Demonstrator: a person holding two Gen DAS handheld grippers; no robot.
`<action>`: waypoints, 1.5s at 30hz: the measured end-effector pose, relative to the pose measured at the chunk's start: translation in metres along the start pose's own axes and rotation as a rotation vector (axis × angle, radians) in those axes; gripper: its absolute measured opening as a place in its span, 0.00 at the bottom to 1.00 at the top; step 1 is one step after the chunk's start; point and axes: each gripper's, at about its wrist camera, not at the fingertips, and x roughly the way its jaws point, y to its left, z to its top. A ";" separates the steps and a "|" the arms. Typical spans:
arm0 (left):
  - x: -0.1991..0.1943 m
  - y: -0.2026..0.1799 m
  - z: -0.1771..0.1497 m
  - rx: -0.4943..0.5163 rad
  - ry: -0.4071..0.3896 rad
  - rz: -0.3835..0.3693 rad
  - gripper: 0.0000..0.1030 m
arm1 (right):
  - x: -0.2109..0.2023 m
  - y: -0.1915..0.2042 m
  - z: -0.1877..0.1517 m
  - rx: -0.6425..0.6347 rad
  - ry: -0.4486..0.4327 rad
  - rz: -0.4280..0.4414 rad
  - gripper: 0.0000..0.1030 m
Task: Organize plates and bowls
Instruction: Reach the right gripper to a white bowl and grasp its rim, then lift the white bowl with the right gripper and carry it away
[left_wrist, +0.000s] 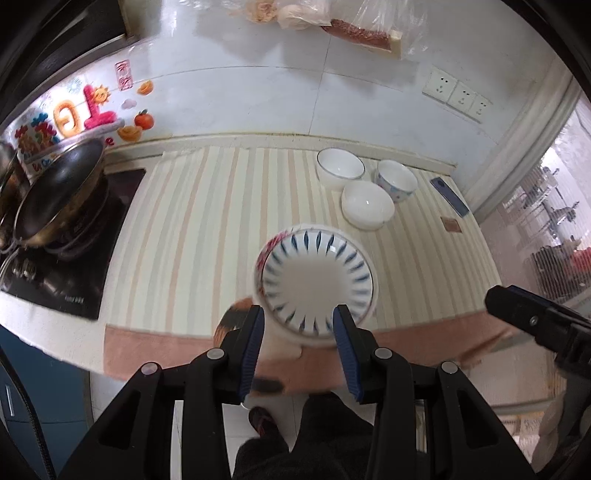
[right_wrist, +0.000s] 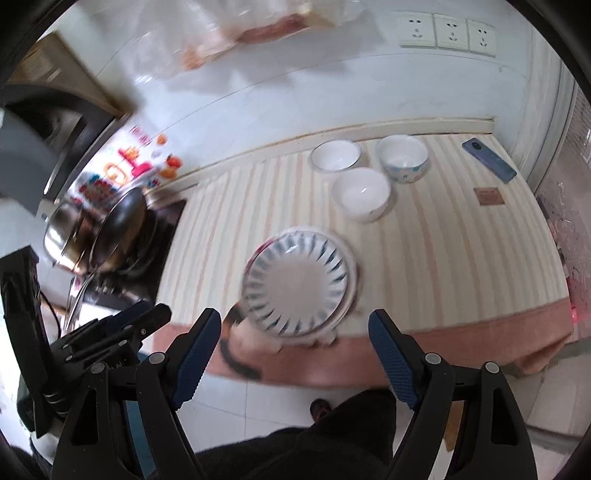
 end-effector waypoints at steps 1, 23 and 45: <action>0.010 -0.005 0.009 -0.006 -0.004 0.007 0.35 | 0.007 -0.011 0.010 0.007 -0.001 -0.007 0.82; 0.313 -0.080 0.156 -0.063 0.315 -0.043 0.24 | 0.301 -0.191 0.167 0.111 0.322 0.129 0.29; 0.267 -0.146 0.120 0.085 0.296 -0.098 0.23 | 0.227 -0.219 0.119 0.097 0.297 0.071 0.20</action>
